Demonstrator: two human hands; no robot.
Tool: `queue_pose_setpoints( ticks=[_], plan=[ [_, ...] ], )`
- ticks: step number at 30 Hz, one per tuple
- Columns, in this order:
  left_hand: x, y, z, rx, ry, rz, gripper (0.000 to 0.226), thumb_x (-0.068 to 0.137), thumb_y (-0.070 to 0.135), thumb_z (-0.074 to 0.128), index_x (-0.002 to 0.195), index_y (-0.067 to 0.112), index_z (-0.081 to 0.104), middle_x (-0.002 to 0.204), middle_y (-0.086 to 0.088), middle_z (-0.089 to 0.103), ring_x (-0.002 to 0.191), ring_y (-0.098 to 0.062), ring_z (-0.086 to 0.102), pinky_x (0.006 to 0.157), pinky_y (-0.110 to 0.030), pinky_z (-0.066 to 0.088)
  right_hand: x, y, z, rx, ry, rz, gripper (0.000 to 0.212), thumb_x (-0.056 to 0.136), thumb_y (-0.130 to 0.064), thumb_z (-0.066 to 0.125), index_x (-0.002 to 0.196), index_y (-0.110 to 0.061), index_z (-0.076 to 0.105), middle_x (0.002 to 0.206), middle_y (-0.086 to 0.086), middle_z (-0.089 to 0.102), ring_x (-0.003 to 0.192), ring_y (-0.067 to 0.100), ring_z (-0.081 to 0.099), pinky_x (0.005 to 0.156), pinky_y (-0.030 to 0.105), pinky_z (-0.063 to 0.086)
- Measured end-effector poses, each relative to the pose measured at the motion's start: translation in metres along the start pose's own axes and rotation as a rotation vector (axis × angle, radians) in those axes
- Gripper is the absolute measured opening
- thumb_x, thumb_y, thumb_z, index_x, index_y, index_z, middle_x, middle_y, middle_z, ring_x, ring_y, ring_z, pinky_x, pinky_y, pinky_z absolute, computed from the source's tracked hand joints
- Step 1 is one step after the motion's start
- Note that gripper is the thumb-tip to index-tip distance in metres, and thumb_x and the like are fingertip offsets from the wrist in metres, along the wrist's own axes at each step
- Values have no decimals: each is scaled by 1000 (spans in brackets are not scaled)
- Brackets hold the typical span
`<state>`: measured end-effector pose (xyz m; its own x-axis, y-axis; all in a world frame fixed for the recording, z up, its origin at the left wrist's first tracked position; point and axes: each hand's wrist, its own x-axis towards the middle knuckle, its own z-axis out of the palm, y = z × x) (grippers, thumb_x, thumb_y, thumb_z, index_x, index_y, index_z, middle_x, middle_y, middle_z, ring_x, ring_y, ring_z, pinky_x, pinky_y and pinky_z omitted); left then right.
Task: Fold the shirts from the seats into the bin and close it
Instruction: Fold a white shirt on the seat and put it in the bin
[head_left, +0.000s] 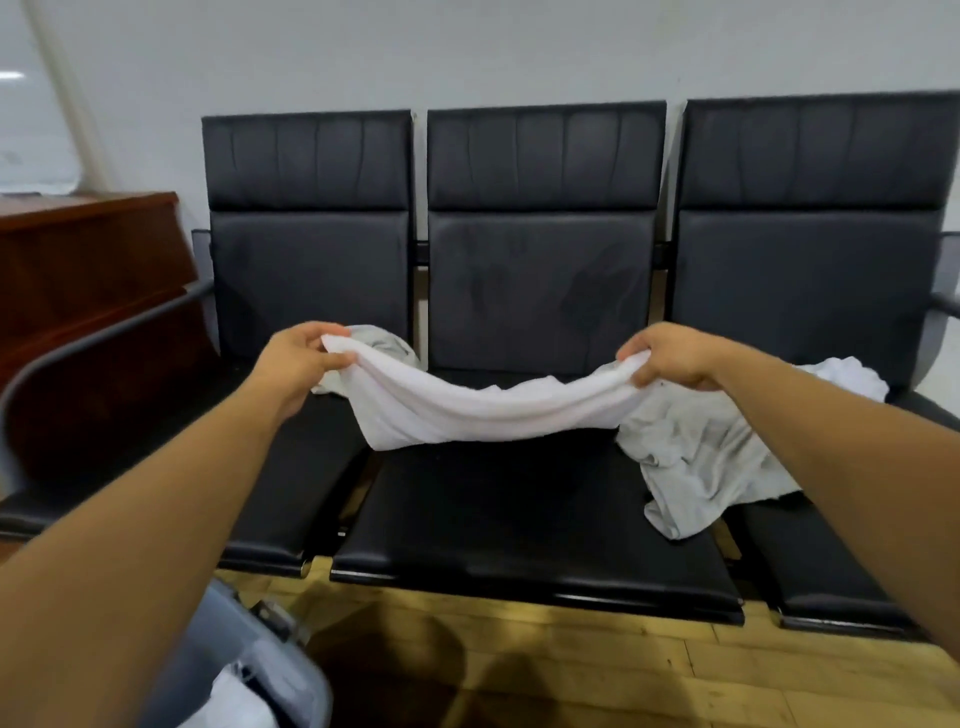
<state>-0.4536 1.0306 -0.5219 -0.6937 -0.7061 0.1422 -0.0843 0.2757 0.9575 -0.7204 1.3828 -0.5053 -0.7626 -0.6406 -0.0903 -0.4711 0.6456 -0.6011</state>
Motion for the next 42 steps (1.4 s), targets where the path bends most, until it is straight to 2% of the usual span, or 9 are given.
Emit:
queue_pose_setpoints(
  ticks=[5, 11, 18, 23, 27, 31, 34, 39, 42],
  plan=[
    [38, 85, -23, 180, 112, 177, 27, 88, -4, 69, 102, 19, 70, 111, -12, 70, 95, -18, 63, 95, -35, 52, 9, -45, -76, 372, 477, -90, 15, 85, 3, 69, 92, -9, 74, 83, 8, 66, 79, 19, 59, 66, 23, 48],
    [36, 145, -30, 356, 295, 344, 12, 95, 15, 66, 105, 16, 73, 106, -19, 69, 97, -38, 64, 91, -42, 53, -13, -70, -114, 997, 411, -51, 15, 94, -4, 64, 103, -15, 63, 99, 10, 66, 85, 23, 66, 76, 43, 59],
    [35, 160, -41, -161, 183, 192, 15, 93, 14, 68, 92, 26, 76, 116, -8, 70, 113, -27, 65, 93, -37, 56, -29, -74, -126, 1320, 384, -41, 9, 93, -8, 67, 100, -4, 68, 107, 10, 67, 94, 19, 68, 60, 30, 60],
    [28, 151, -36, -106, 148, 180, 11, 89, 13, 75, 96, 21, 75, 115, -6, 69, 111, -23, 65, 96, -32, 53, -34, -66, -124, 1091, 317, -24, 20, 93, 1, 63, 112, 5, 64, 108, 13, 66, 97, 22, 67, 59, 27, 59],
    [30, 135, -28, 93, 28, 140, 24, 85, 6, 76, 108, 15, 72, 117, -9, 68, 113, -27, 63, 102, -34, 48, -20, -50, -110, 755, 385, -12, 28, 90, 4, 66, 118, 6, 65, 101, 10, 67, 103, 25, 63, 93, 33, 51],
    [41, 122, -10, 629, 59, 176, 38, 88, 8, 73, 126, 10, 68, 123, -12, 66, 110, -27, 59, 97, -37, 46, 4, -31, -96, 285, 517, 30, 34, 86, -1, 73, 119, 1, 67, 116, 15, 66, 102, 25, 59, 90, 34, 49],
    [53, 116, 1, 740, 186, 227, 26, 94, 15, 67, 119, 10, 72, 116, -13, 70, 96, -25, 60, 88, -35, 46, 21, -27, -93, 81, 611, -16, 31, 89, -4, 69, 119, 0, 68, 116, 15, 67, 92, 22, 57, 83, 32, 47],
    [71, 119, 10, 324, 447, 280, 24, 97, 21, 64, 116, 10, 73, 110, -12, 70, 100, -29, 65, 89, -38, 53, 26, -35, -108, 347, 857, -151, 13, 92, -14, 68, 102, -9, 73, 95, 4, 66, 88, 17, 60, 77, 26, 46],
    [69, 110, 8, 151, 353, 301, 19, 99, 23, 61, 114, 16, 70, 98, -4, 67, 82, -17, 63, 75, -28, 54, 17, -26, -105, 615, 747, -202, 4, 92, -12, 68, 92, -16, 69, 86, -4, 64, 81, 9, 58, 72, 18, 44]
  ],
)
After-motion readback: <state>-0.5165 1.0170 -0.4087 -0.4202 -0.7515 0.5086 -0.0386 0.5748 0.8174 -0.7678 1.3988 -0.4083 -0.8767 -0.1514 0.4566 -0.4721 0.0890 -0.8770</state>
